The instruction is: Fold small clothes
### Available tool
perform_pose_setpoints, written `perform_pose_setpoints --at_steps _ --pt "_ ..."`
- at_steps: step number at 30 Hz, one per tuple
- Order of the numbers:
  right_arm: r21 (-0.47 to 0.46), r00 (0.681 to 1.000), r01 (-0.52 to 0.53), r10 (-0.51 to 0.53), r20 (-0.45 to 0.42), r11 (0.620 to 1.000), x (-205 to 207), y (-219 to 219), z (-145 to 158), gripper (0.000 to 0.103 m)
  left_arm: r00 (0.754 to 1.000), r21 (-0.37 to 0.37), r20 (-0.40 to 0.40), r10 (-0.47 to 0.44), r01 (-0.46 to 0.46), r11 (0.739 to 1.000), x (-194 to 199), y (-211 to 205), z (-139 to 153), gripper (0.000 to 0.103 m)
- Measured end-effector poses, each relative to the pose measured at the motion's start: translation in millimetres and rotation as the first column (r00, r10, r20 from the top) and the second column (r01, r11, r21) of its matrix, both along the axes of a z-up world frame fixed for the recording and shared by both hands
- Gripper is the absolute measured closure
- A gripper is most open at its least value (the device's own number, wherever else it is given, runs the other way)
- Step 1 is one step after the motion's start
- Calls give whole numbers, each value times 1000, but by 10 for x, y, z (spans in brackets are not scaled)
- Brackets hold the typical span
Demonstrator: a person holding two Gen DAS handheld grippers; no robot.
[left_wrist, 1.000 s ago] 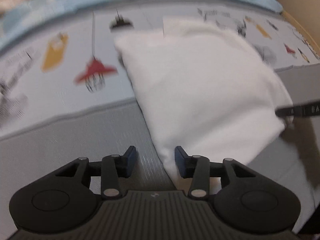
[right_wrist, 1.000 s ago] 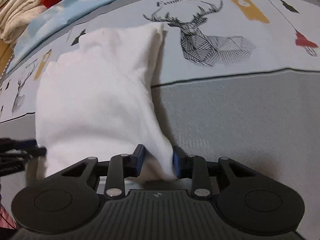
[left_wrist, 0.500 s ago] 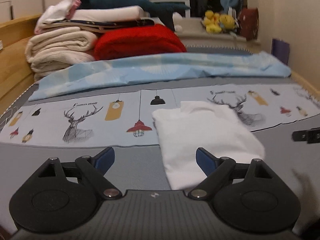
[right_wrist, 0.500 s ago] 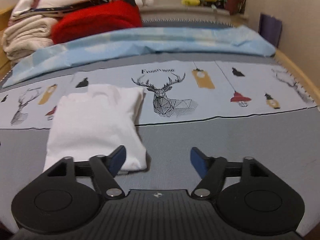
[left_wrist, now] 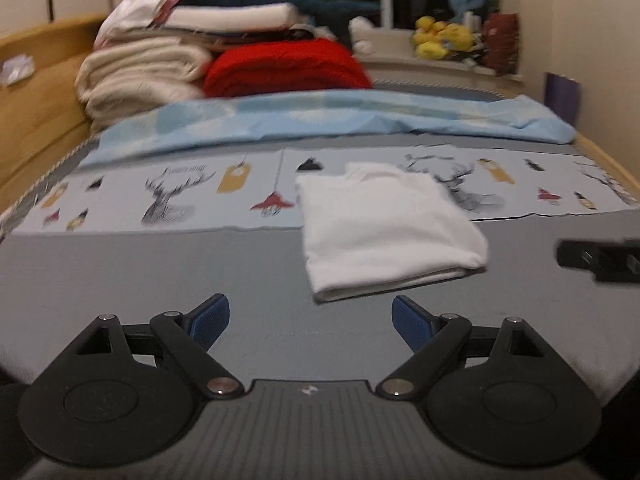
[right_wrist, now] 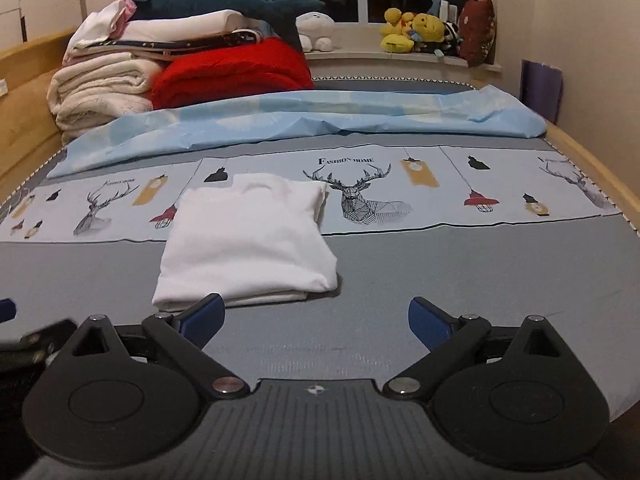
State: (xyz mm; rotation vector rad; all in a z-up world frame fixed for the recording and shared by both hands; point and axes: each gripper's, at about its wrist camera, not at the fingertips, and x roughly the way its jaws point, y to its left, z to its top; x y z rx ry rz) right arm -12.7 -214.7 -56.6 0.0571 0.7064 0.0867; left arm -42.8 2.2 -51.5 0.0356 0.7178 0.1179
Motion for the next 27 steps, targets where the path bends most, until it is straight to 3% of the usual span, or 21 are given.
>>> perform_pose_setpoints --at_steps 5,15,27 --pt "4 1000 5 -5 -24 1000 63 129 -47 5 994 -104 -86 66 -75 992 205 154 -112 11" --pt "-32 999 -48 48 -25 998 95 346 -112 5 997 -95 -71 28 -35 995 292 -93 -131 11" --pt "-50 999 -49 48 -18 998 123 373 -135 5 997 -94 -80 14 -21 995 338 -82 -171 11"
